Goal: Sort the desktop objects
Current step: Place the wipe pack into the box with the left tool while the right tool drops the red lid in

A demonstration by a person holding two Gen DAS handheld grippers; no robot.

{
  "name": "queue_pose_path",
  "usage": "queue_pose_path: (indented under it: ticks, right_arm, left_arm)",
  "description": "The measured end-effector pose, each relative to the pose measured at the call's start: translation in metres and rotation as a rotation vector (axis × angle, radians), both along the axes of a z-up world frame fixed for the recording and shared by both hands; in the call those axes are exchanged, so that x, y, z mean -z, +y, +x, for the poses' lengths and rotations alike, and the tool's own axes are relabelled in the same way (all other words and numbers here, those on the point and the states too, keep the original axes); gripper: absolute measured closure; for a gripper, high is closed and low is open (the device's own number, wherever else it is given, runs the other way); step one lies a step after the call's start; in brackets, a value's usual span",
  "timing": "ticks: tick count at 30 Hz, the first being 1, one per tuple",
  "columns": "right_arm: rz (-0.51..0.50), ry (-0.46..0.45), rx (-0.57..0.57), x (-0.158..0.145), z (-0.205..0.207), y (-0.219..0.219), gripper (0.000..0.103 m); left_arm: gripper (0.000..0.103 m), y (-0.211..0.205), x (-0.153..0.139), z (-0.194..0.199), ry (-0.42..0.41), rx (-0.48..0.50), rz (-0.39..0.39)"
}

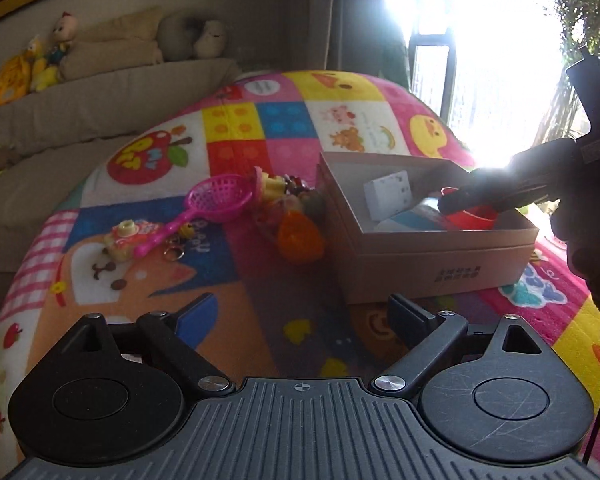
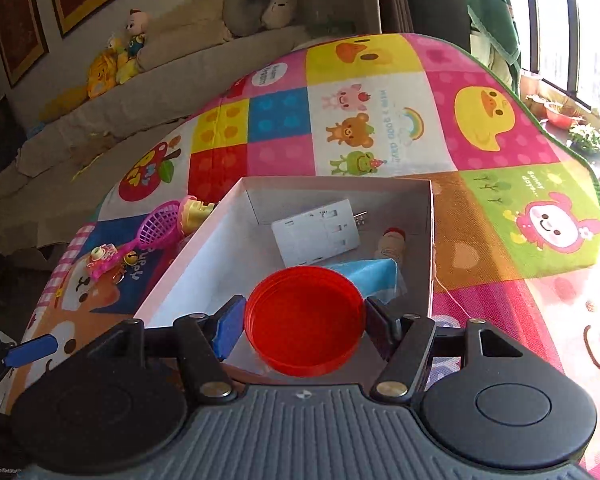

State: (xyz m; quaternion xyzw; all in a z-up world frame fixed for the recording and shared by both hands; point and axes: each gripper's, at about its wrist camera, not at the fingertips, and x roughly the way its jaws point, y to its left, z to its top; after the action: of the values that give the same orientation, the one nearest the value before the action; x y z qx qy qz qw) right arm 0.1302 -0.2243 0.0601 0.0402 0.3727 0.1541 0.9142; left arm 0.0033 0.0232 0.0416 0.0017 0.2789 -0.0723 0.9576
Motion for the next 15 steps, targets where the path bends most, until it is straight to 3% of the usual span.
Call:
queue_pose_path:
  ticks: [6,9,15]
  right_arm:
    - [-0.077,0.023,-0.014,0.008,0.004,0.000,0.037]
    - [-0.073,-0.023,-0.014,-0.005,-0.010,-0.010,0.024]
    - [-0.079,-0.096,-0.004,-0.026,-0.030,-0.017,0.023]
  left_arm:
    - [0.007,0.011,0.011,0.001,0.034,-0.030,-0.022]
    - [0.007,0.011,0.017,0.003,0.052,-0.035,-0.027]
    - [0.003,0.012,0.023,0.005,0.044,-0.066,-0.004]
